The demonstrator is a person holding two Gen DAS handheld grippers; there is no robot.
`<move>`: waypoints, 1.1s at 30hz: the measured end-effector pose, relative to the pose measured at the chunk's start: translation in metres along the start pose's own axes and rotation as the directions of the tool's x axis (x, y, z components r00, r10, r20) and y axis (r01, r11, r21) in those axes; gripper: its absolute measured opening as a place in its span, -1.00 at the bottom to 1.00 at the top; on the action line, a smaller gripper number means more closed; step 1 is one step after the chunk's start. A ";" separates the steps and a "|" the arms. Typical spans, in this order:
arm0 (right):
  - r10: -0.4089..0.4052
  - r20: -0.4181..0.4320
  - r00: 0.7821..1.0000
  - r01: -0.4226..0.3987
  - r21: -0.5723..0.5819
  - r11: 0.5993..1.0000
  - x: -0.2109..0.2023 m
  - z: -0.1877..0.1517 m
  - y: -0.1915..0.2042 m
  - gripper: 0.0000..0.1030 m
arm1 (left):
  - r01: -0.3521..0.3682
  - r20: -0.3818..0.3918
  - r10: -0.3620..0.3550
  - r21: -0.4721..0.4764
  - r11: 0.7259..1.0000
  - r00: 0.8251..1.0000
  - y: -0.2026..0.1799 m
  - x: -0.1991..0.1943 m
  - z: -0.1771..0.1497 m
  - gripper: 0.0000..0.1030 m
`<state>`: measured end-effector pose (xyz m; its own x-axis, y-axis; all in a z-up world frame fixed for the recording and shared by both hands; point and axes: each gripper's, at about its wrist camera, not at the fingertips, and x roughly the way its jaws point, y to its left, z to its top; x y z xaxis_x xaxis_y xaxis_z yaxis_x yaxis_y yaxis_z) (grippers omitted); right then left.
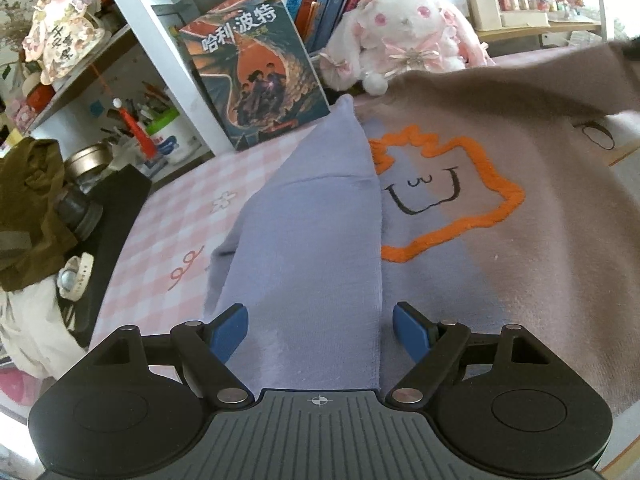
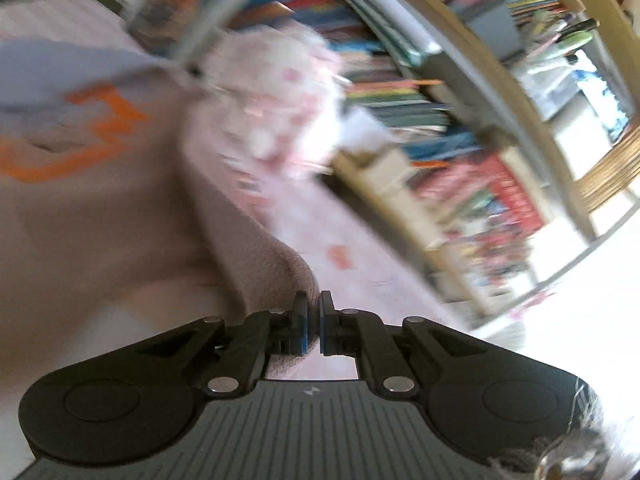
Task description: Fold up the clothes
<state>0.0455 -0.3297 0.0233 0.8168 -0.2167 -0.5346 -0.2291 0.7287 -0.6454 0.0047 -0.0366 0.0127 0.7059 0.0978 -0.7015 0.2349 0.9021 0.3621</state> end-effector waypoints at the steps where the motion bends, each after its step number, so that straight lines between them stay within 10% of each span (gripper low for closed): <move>1: -0.034 -0.009 0.999 0.034 -0.029 0.999 0.014 0.002 -0.006 -0.91 | -0.001 -0.003 0.001 -0.002 1.000 1.000 0.000 0.000 0.000 0.59; 4: -0.133 -0.036 0.991 0.127 -0.132 0.983 0.057 0.004 -0.020 -0.89 | -0.007 -0.012 0.007 0.003 1.000 1.000 -0.004 -0.001 0.001 0.59; 9: -0.300 -0.077 0.951 0.283 -0.180 0.942 0.107 0.012 -0.033 -0.17 | -0.010 -0.021 0.010 -0.004 1.000 1.000 -0.006 -0.002 0.003 0.59; 13: -0.214 -0.033 0.976 0.212 -0.052 0.976 0.090 0.023 -0.029 -0.06 | -0.015 -0.031 0.015 -0.001 1.000 0.999 -0.007 0.001 0.003 0.59; 18: 0.062 0.010 0.998 -0.062 0.111 0.992 0.046 0.023 -0.001 -0.02 | -0.030 -0.027 0.030 -0.003 1.000 0.999 -0.003 0.002 0.006 0.59; 23: 0.337 0.003 0.942 -0.325 0.268 0.907 0.009 0.014 0.029 -0.02 | -0.035 -0.033 0.036 0.007 0.999 0.999 -0.001 0.006 0.006 0.59; 33: 0.448 -0.033 0.893 -0.414 0.328 0.849 -0.022 0.000 0.070 -0.08 | -0.034 0.018 0.031 0.161 0.986 0.999 -0.024 0.000 -0.002 0.59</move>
